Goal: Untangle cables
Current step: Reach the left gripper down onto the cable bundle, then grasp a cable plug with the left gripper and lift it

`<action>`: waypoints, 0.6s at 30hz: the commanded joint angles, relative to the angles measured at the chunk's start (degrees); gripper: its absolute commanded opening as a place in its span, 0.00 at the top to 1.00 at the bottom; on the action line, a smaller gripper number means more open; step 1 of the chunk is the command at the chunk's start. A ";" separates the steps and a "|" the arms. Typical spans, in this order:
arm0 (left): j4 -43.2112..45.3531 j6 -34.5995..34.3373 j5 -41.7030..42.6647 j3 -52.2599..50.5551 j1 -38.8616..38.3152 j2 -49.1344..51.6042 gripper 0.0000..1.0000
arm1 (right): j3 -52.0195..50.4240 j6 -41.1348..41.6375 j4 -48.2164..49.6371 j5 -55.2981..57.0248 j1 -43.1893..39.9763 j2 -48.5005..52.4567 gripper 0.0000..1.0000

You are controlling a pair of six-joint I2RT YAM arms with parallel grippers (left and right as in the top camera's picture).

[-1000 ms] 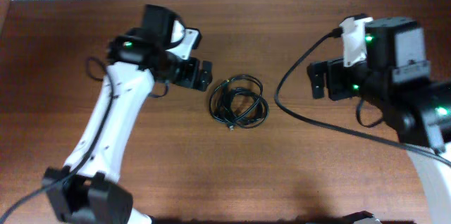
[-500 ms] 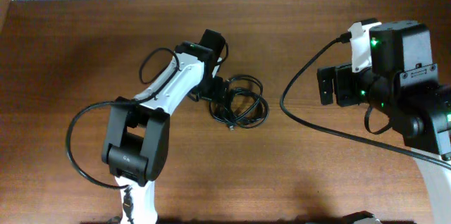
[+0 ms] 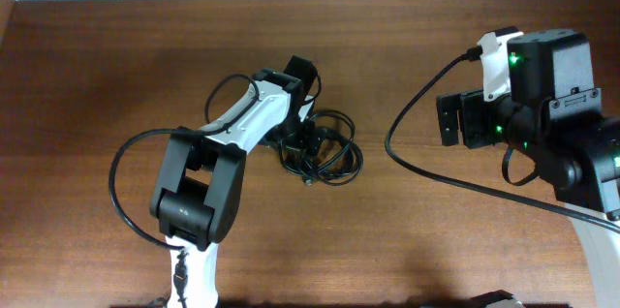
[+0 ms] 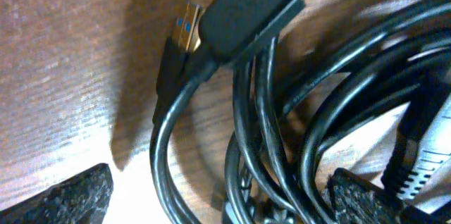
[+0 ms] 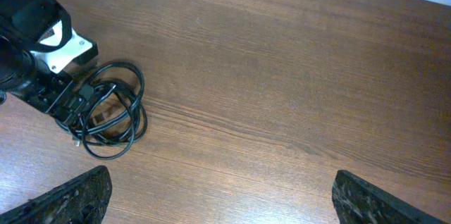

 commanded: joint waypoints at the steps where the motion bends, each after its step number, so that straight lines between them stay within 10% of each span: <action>1: -2.19 -0.28 1.09 4.61 0.13 -0.11 0.01 | 0.57 -0.39 -0.09 0.55 0.35 0.24 0.01; 18: -4.68 -3.52 -9.57 3.82 0.96 -0.22 0.01 | 0.52 -0.42 -1.36 1.42 0.35 5.81 0.01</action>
